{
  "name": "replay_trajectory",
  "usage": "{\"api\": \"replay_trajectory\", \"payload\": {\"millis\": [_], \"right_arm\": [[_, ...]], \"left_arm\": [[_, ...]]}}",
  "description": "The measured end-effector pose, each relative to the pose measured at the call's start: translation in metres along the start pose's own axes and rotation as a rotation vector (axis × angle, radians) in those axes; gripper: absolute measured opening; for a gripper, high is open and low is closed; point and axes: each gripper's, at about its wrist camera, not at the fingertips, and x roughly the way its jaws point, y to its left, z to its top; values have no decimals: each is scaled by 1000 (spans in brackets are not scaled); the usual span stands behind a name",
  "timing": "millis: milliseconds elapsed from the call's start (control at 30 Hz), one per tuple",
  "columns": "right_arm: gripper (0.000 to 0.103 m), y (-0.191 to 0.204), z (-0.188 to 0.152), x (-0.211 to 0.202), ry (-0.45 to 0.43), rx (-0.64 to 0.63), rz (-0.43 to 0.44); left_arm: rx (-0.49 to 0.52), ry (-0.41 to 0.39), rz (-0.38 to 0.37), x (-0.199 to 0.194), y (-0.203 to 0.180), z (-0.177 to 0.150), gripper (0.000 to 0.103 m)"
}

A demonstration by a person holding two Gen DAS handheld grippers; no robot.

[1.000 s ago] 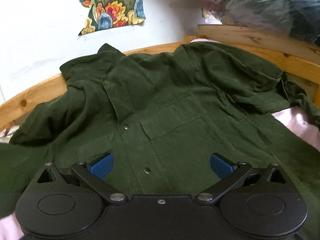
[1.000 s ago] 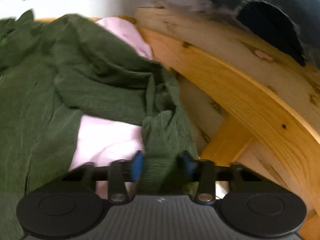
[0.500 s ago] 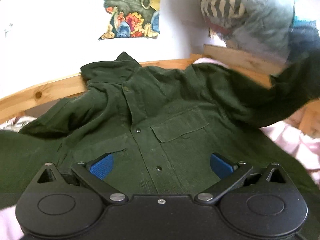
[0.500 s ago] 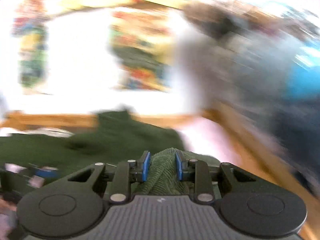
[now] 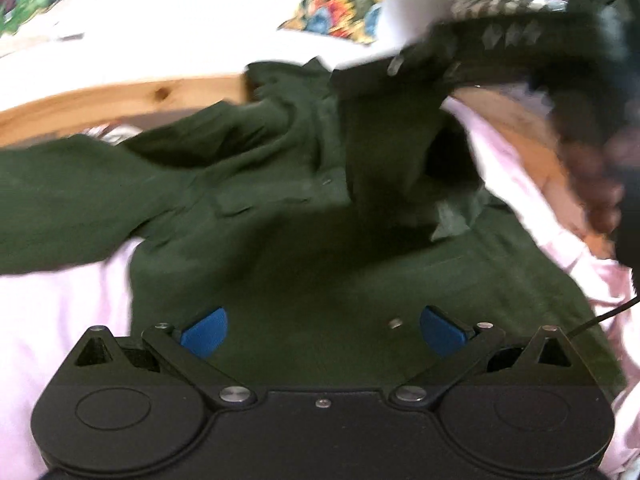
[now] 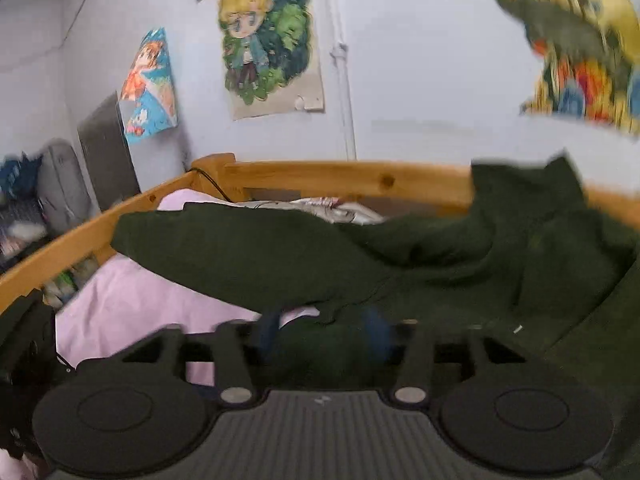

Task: Fold large clothes
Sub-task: 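Lift the sleeve with the right tool and lay it across the shirt body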

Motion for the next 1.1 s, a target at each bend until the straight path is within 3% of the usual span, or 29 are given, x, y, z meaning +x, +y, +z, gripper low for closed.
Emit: {"api": "replay_trajectory", "payload": {"millis": [33, 100, 267, 367, 500, 567, 633, 700, 733, 767, 800, 833, 900, 967, 1067, 1100], "right_arm": [[80, -13, -5, -4, -10, 10, -2], [87, -42, -7, -9, -34, -3, -63], [88, -137, -1, -21, -84, -51, -481], [88, -181, 8, -6, -80, -103, -609], [85, -232, 16, 9, -70, -42, -541], [66, -246, 17, 19, -44, -46, -529], [13, -254, 14, 24, -34, -25, -533], [9, -257, 11, 12, -87, 17, -543], [8, -260, 12, 2, -126, 29, -545], [8, -260, 14, -10, -163, 37, -561], [8, -261, 20, -24, -197, 43, -583], [8, -264, 24, -35, -212, 51, -591], [7, -269, 27, -45, -222, 39, -614], [8, -281, 26, -35, -171, 29, -645], [15, -300, 14, -18, -101, 119, -695], [23, -300, 11, -20, -111, 135, -693]], "left_arm": [[-12, 6, 12, 2, 5, 0, 103], [-36, 14, 28, 7, 16, 2, 103], [-30, 10, 70, 31, 29, 16, 103], [-19, 20, 108, 60, 38, 23, 103], [-8, 95, 66, 99, 49, 27, 100], [6, 120, 5, 108, 53, 25, 99], [4, 152, -41, 114, 57, 22, 93], [-10, 201, -78, 120, 60, 18, 81], [-12, 229, -88, 122, 58, 15, 60], [-9, 259, -86, 125, 57, 14, 48], [5, 253, -60, 124, 55, 12, 41], [13, 242, -51, 122, 54, 13, 28], [-47, 193, -100, 118, 56, 20, 24], [-85, 156, -126, 116, 54, 30, 22], [-19, 152, -66, 132, 40, 40, 21], [5, 167, -45, 141, 38, 41, 21]]}}
